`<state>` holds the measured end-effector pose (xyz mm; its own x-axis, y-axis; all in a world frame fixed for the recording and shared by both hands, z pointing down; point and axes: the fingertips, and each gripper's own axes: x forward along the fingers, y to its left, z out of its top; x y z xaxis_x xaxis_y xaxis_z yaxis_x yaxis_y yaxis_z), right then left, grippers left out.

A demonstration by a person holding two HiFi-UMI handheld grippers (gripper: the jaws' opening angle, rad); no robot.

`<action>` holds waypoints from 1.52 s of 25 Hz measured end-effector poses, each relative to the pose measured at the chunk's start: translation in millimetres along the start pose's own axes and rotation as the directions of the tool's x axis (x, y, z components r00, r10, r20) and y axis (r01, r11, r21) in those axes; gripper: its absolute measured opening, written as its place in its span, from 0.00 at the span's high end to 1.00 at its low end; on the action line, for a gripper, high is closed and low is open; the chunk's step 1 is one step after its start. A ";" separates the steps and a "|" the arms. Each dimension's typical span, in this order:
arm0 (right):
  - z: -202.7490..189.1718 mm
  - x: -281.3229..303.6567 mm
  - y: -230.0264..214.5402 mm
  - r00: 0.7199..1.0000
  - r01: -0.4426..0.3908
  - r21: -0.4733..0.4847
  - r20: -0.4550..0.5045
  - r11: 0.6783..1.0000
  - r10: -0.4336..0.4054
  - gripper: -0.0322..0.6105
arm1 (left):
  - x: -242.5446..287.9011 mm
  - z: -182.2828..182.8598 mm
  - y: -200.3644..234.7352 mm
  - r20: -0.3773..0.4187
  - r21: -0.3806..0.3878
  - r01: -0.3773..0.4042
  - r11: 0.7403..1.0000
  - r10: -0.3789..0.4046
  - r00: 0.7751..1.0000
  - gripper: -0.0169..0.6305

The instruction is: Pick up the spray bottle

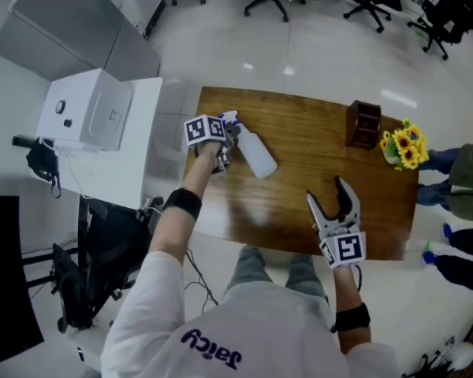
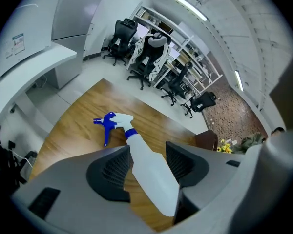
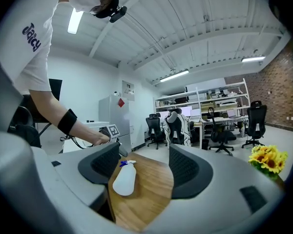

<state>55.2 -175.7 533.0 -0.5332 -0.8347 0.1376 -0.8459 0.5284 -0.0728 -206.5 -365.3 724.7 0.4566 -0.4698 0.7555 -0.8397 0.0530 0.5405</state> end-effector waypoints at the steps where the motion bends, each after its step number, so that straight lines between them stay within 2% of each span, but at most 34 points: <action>1: -1.0 0.7 0.1 1.000 0.000 0.002 0.000 1.000 0.000 0.44 | 5.7 0.8 1.4 -0.019 -0.001 -0.006 1.000 0.006 1.000 0.60; 4: -4.0 2.1 -0.1 1.000 0.001 0.007 0.001 1.000 -0.001 0.44 | 23.7 0.4 4.6 -0.078 -0.022 -0.011 1.000 0.009 0.997 0.50; 9: -9.6 1.4 -3.3 1.000 0.003 0.008 -0.003 1.000 -0.003 0.44 | 56.4 -9.3 9.7 -0.172 -0.100 -0.018 0.995 0.001 0.985 0.31; 10: -10.3 1.6 -4.0 1.000 0.003 0.007 -0.004 1.000 -0.003 0.44 | 61.7 -10.4 11.6 -0.186 -0.110 -0.028 0.994 0.008 0.983 0.31; 15: -14.5 -1.2 -12.5 1.000 0.021 0.027 -0.023 0.999 -0.020 0.44 | 82.6 -15.3 21.1 -0.241 -0.134 -0.110 0.985 0.075 0.968 0.31; 21: -14.7 -3.2 -23.9 0.999 0.041 0.054 -0.025 0.998 -0.040 0.44 | 98.5 -24.0 31.5 -0.313 -0.111 -0.197 0.974 0.154 0.937 0.33; 26: -12.4 -5.6 -29.0 0.999 0.049 0.072 -0.027 0.996 -0.047 0.44 | 102.6 -28.9 39.4 -0.340 -0.074 -0.259 0.963 0.220 0.914 0.53; 30: -14.6 -10.0 -31.3 0.998 0.049 0.081 -0.041 0.996 -0.046 0.44 | 99.5 -33.6 38.4 -0.355 -0.029 -0.283 0.959 0.255 0.900 0.57; 33: -13.8 -12.9 -31.6 0.998 0.052 0.088 -0.030 0.995 -0.050 0.44 | 93.1 -34.3 39.5 -0.333 0.019 -0.286 0.958 0.275 0.902 0.59; 38: -6.3 -15.5 -29.3 0.999 0.049 0.097 0.008 0.994 -0.050 0.44 | 77.8 -26.1 28.9 -0.270 0.077 -0.226 0.971 0.238 0.933 0.59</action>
<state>88.3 -177.3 539.2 -0.4903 -0.8613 0.1331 -0.8681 0.4692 -0.1617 -187.5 -377.3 808.8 0.3053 -0.1876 0.9336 -0.9412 0.0896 0.3258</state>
